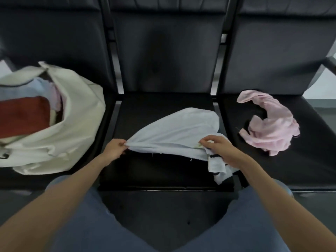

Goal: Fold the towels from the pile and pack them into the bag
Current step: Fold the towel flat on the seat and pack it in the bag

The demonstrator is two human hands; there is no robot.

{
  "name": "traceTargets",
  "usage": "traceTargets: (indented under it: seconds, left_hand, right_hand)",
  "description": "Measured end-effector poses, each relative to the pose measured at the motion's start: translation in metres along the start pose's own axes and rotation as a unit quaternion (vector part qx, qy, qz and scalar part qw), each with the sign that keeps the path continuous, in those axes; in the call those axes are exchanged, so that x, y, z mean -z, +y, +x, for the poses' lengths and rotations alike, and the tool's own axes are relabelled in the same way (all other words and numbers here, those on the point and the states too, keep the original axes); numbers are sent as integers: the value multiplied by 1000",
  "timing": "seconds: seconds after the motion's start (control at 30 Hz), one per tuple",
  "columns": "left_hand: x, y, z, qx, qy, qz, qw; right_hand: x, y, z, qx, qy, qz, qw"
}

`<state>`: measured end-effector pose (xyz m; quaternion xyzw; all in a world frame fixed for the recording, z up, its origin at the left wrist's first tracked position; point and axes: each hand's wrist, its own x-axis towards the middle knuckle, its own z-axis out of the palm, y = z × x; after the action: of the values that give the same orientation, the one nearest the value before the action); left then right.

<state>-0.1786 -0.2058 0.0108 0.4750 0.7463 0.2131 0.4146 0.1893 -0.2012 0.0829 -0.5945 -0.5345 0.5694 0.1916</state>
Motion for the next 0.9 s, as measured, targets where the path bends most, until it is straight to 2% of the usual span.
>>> traceTargets:
  seconds: [0.07,0.13,0.27,0.33,0.43,0.5,0.57,0.7,0.8,0.9]
  left_hand:
    - [4,-13,-3,-1,11,12,1000]
    - [7,-20,-6,-5,17,15,1000]
    - [7,-24,-7,13,31,-10,999]
    - [5,-20,-3,62,46,-75,994]
    - [1,-5,7,122,66,-136,981]
    - [-3,10,16,100,92,-60,989]
    - [-12,27,28,42,114,34,992]
    - [-36,56,70,-58,99,126,985]
    - [-57,74,93,-58,65,130,988]
    - [-79,82,96,-52,30,189,980]
  right_hand:
    - [-5,-1,-1,-33,-30,-18,999]
    - [-13,-1,-4,-34,-44,-95,994]
    - [-31,11,4,63,-18,-322,944]
    - [-35,15,7,91,-4,-346,934]
    - [-35,11,7,125,6,-306,944]
    - [-34,6,6,124,2,-300,946]
    - [-32,4,6,109,-10,-300,948]
    - [-26,6,5,129,-10,-306,943]
    - [-22,13,14,148,11,-308,940]
    - [-20,26,27,156,44,-331,930]
